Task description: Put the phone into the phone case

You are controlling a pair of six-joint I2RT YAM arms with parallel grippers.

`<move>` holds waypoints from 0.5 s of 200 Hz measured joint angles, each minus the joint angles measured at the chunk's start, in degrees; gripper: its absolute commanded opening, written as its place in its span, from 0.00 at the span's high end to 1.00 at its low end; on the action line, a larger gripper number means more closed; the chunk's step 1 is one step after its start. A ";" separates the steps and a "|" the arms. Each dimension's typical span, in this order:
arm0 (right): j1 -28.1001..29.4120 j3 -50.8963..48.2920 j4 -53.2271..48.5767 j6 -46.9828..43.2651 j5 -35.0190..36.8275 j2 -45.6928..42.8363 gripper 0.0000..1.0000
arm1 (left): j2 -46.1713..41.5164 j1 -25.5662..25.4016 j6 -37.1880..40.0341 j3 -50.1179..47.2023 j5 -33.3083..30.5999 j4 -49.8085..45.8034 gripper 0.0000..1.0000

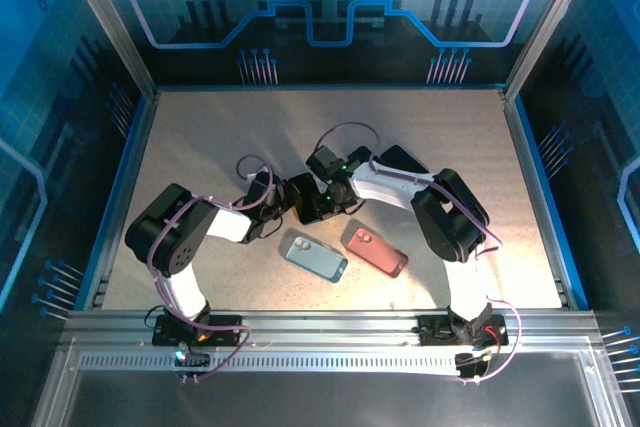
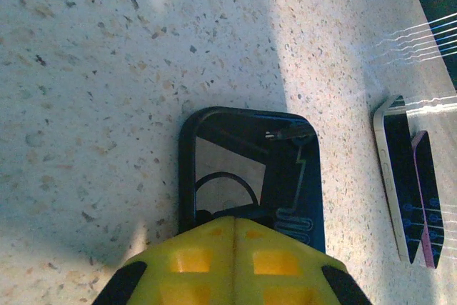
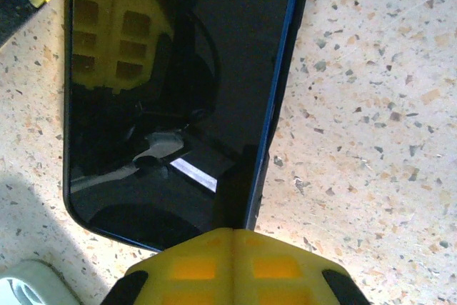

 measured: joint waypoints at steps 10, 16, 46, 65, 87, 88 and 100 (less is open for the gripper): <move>0.00 0.17 -0.22 0.00 -0.02 0.17 1.00 | 0.00 0.15 0.00 -0.13 0.39 0.17 1.00; 0.00 0.31 -0.37 0.00 -0.04 0.24 1.00 | 0.00 0.24 -0.04 -0.24 0.61 0.37 1.00; 0.00 0.70 -0.76 0.04 -0.09 0.61 1.00 | 0.00 0.76 -0.42 -0.70 1.62 1.01 1.00; 0.00 1.18 -1.25 0.07 -0.15 0.94 1.00 | 0.00 1.05 -0.83 -0.70 2.29 1.03 1.00; 0.00 1.51 -1.64 0.09 -0.28 1.18 1.00 | 0.00 1.42 -1.01 -0.76 2.99 1.07 1.00; 0.00 1.51 -1.64 0.09 -0.28 1.18 1.00 | 0.00 1.44 -1.03 -0.76 3.02 1.07 1.00; 0.00 1.51 -1.64 0.09 -0.33 1.27 1.00 | 0.00 1.60 -1.03 -0.81 3.39 1.09 1.00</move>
